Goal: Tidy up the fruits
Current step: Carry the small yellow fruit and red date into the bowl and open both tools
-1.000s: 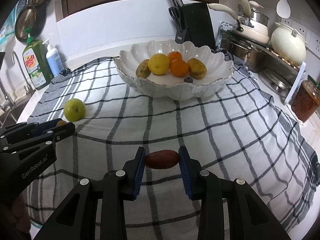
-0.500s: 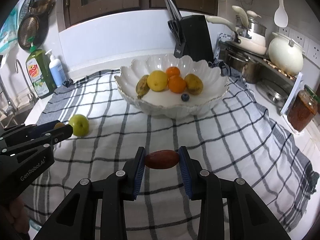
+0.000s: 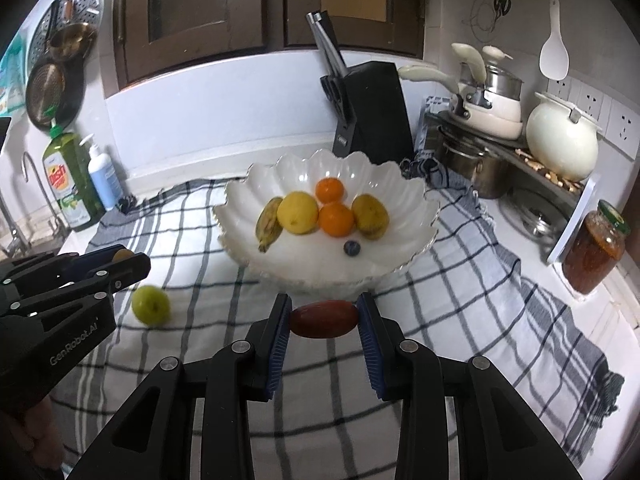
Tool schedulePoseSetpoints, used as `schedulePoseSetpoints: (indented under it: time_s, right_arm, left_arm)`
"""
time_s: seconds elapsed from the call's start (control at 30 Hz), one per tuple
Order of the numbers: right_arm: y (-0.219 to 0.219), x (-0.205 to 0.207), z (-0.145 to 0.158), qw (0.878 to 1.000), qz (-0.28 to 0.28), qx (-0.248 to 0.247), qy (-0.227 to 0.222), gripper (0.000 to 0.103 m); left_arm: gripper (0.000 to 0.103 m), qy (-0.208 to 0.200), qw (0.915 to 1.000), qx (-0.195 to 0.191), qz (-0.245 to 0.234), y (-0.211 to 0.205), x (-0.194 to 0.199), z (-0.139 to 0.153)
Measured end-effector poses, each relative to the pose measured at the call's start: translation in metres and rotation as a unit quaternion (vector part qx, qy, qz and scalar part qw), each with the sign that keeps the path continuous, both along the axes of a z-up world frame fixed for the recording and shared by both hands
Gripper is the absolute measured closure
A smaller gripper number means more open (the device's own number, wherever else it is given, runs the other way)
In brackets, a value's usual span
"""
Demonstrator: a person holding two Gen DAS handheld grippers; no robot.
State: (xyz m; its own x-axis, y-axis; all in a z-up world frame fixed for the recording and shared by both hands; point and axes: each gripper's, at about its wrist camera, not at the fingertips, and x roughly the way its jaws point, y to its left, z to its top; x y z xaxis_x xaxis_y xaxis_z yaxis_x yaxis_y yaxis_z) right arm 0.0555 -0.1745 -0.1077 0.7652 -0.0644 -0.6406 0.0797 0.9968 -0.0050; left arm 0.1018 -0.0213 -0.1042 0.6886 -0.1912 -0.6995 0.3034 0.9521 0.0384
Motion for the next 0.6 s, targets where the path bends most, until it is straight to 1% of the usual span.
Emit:
schedulePoseSetpoints:
  time_s: [0.3,0.6]
  right_arm:
    - [-0.018,0.027,0.014,1.0,-0.02,-0.005,-0.01,0.068]
    - [-0.041,0.059,0.02,0.999,-0.039,-0.004,-0.011,0.068]
  left_arm:
    - [0.08,-0.009,0.9997,-0.004,-0.022,-0.021,0.036,0.013]
    - [0.08,-0.008,0.9991,-0.006,-0.042,-0.048,0.075,0.014]
